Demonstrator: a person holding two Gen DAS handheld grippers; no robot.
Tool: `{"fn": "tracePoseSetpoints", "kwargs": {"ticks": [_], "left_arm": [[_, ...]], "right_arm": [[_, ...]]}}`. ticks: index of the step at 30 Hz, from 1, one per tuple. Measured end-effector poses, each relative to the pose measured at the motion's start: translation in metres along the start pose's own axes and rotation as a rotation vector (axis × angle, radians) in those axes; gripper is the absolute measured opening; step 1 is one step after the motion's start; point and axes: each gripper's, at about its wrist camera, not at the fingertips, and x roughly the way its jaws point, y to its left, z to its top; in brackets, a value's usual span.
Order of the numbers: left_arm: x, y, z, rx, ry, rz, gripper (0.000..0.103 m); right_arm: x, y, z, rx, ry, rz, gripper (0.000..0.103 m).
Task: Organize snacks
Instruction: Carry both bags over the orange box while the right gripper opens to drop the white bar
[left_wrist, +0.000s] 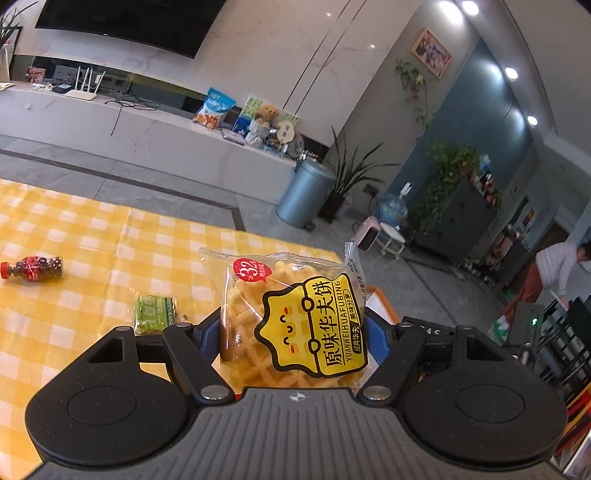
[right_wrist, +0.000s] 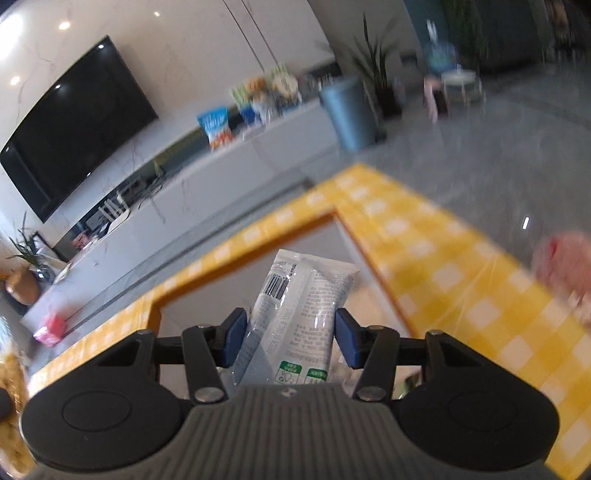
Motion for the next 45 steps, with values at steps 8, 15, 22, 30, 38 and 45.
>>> {"fn": "tracePoseSetpoints", "kwargs": {"ticks": [8, 15, 22, 30, 38, 45], "left_arm": [[0.022, 0.002, -0.015, -0.048, 0.046, 0.028, 0.086], [0.022, 0.004, -0.019, -0.044, 0.068, 0.023, 0.086], [0.02, 0.0, -0.02, -0.061, 0.051, 0.03, 0.086], [0.014, -0.001, -0.02, -0.077, 0.045, 0.056, 0.086], [0.013, -0.017, -0.016, -0.01, 0.037, 0.052, 0.086], [0.015, -0.027, -0.006, -0.025, 0.007, 0.075, 0.086]], "right_arm": [[0.026, 0.004, -0.005, 0.01, 0.076, 0.051, 0.051], [0.047, 0.03, -0.006, -0.082, 0.09, 0.04, 0.052], [0.067, 0.032, -0.006, -0.042, 0.12, -0.038, 0.052], [0.071, 0.047, -0.013, -0.174, 0.165, -0.009, 0.054], [0.039, 0.028, -0.005, -0.012, 0.122, 0.08, 0.088], [0.027, 0.013, -0.001, -0.011, 0.14, 0.069, 0.077]]}}
